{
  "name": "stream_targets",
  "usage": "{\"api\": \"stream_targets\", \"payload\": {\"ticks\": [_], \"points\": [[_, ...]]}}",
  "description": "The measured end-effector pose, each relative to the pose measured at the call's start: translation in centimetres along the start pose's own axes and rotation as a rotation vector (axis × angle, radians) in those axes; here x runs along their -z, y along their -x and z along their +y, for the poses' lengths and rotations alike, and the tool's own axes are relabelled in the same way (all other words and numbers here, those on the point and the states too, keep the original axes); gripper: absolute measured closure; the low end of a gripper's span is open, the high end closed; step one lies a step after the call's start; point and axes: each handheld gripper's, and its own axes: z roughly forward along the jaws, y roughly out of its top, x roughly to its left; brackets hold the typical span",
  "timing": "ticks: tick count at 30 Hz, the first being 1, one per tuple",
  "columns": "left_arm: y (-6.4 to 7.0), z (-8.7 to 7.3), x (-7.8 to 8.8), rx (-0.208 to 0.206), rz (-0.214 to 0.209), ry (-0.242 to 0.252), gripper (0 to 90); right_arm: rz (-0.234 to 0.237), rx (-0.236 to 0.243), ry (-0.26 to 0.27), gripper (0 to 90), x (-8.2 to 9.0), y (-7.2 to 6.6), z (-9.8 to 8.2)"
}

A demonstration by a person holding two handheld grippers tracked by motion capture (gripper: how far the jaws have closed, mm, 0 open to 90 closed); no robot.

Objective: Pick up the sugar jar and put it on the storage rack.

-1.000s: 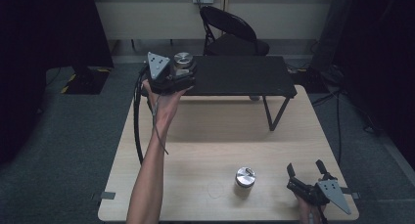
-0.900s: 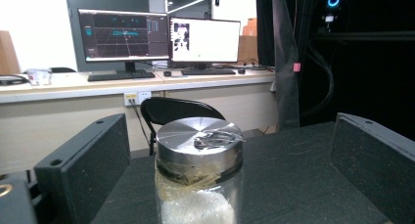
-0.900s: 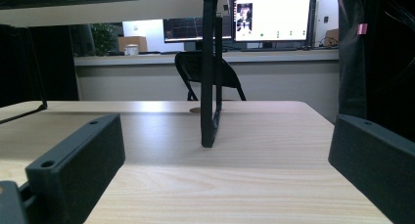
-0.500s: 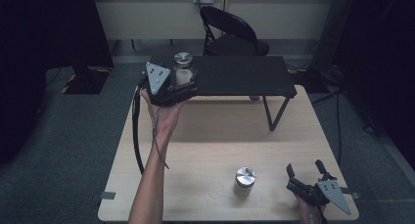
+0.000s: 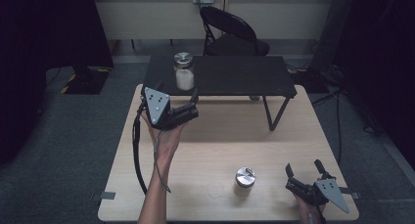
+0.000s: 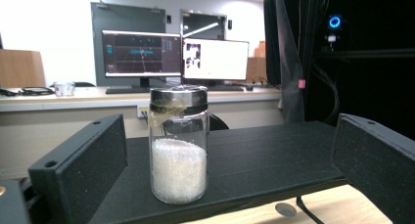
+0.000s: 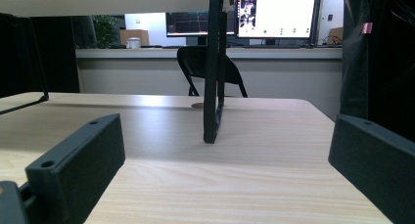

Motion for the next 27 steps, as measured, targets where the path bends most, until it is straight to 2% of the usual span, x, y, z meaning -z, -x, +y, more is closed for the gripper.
{"api": "stream_targets", "payload": {"ticks": [2, 7, 12, 18, 21, 27], "points": [[0.5, -0.4, 0.6, 0.004, -0.008, 0.000, 0.2, 0.000, 0.000, -0.001, 0.0, 0.0, 0.0, 0.0], [2.0, -1.9, 2.1, -0.063, 0.003, -0.015, 0.3, -0.015, 0.005, -0.005, 0.0, 0.0, -0.3, 0.1], [2.9, -4.0, 4.1, -0.089, 0.011, -0.014, 0.2, -0.013, 0.006, -0.011, 0.0, 0.0, -0.3, 0.2], [3.3, -6.6, 6.2, -0.064, 0.020, -0.042, 0.1, -0.013, 0.006, -0.016, 0.0, -0.1, -0.3, 0.2], [3.8, -8.0, 7.4, -0.064, 0.039, -0.042, 0.2, -0.022, 0.006, -0.015, 0.0, -0.1, -0.4, 0.2], [3.3, -10.1, 8.7, -0.036, 0.054, -0.085, 0.1, -0.028, 0.007, -0.015, 0.0, -0.1, -0.5, 0.2]]}}
